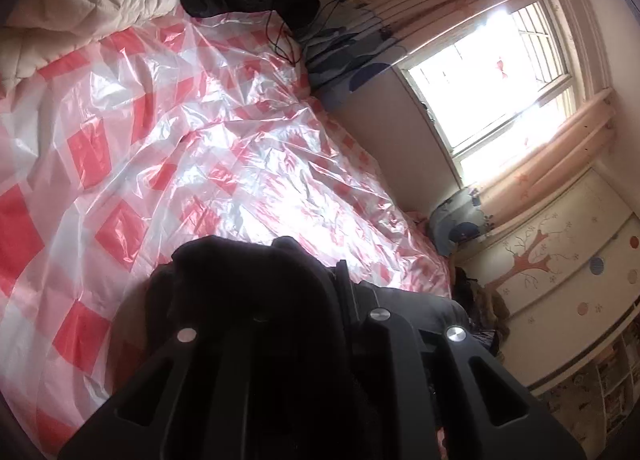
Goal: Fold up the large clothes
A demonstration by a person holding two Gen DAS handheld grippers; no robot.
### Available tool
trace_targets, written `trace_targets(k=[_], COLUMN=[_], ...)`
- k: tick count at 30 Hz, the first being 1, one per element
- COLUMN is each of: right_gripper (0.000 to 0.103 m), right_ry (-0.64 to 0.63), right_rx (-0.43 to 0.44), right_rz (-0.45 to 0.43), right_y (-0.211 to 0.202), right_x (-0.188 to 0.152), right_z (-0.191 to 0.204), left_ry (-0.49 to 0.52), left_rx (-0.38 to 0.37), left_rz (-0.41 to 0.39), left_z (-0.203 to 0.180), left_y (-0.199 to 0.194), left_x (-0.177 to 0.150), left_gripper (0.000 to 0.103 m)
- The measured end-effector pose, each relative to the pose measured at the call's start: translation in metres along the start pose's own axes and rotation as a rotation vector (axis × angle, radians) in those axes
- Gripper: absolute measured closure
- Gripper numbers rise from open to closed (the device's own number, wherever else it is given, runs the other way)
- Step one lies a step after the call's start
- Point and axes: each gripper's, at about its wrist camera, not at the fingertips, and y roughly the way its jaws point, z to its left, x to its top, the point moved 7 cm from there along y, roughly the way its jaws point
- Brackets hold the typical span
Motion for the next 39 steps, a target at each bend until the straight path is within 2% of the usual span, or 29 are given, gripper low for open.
trace_targets(k=[5,11,14,17,19,20,21,22,24,26,27,28,30,32,33,34,35,36,37,38,39], right_gripper=[0.091,0.090,0.085,0.075,0.046,0.040,0.029,0.022,0.018,0.018,0.016,0.013,0.010,0.010,0.010,0.010,0.010,0.010,0.009,0.009,0.009], right_ry=[0.068,0.081,0.111,0.183,0.205,0.193,0.167,0.146,0.051,-0.061,-0.150,-0.241,-0.401,-0.598,-0.677,-0.736,-0.765,-0.778,-0.783,-0.789,-0.801], right_rx=[-0.145,-0.211,-0.266,-0.285,-0.259,-0.245,-0.238,-0.237,-0.261,-0.293,-0.336,-0.379,-0.482,-0.608,-0.661,-0.708,-0.734,-0.762,-0.799,-0.831,-0.866], right_rz=[-0.016,-0.016,0.027,0.040,0.025,0.012,0.000,-0.002,-0.005,0.013,0.017,0.030,0.074,0.182,0.239,0.284,0.312,0.341,0.360,0.381,0.414], right_y=[0.034,0.067,0.080,0.090,0.089,0.085,0.083,0.080,0.075,0.073,0.075,0.078,0.093,0.125,0.140,0.156,0.168,0.180,0.193,0.201,0.214], right_x=[0.020,0.037,0.040,0.045,0.048,0.050,0.051,0.052,0.048,0.041,0.036,0.029,0.012,-0.015,-0.029,-0.041,-0.048,-0.055,-0.059,-0.063,-0.066], right_z=[-0.065,-0.100,-0.120,-0.133,-0.125,-0.117,-0.106,-0.095,-0.067,-0.039,-0.023,-0.009,0.010,0.018,0.016,0.011,0.006,-0.003,-0.013,-0.023,-0.036], left_ry=[-0.071,-0.092,-0.110,-0.165,-0.224,-0.253,-0.284,-0.325,-0.391,-0.404,-0.379,-0.310,-0.086,0.195,0.280,0.354,0.363,0.326,0.289,0.299,0.411], left_rx=[0.090,0.175,0.227,0.242,0.210,0.176,0.128,0.055,-0.041,-0.086,-0.100,-0.070,0.065,0.169,0.214,0.301,0.388,0.408,0.341,0.253,0.264], left_rz=[0.013,0.003,0.069,0.130,0.148,0.143,0.134,0.110,0.050,0.001,-0.024,-0.046,-0.080,-0.116,-0.144,-0.193,-0.235,-0.253,-0.241,-0.186,-0.125], left_z=[0.040,0.063,0.077,0.086,0.082,0.076,0.069,0.061,0.043,0.027,0.015,0.001,-0.031,-0.072,-0.083,-0.089,-0.086,-0.081,-0.082,-0.091,-0.106], left_y=[0.053,0.086,0.107,0.121,0.117,0.111,0.104,0.094,0.075,0.057,0.048,0.042,0.035,0.036,0.036,0.035,0.034,0.034,0.039,0.052,0.071], left_x=[0.005,0.008,0.002,0.001,0.007,0.010,0.015,0.022,0.034,0.045,0.048,0.049,0.045,0.028,0.023,0.021,0.024,0.025,0.022,0.012,-0.003], left_gripper=[0.087,0.087,0.085,0.084,0.076,0.071,0.057,0.043,0.030,0.025,0.022,0.022,0.018,0.013,0.012,0.009,0.008,0.008,0.008,0.008,0.008])
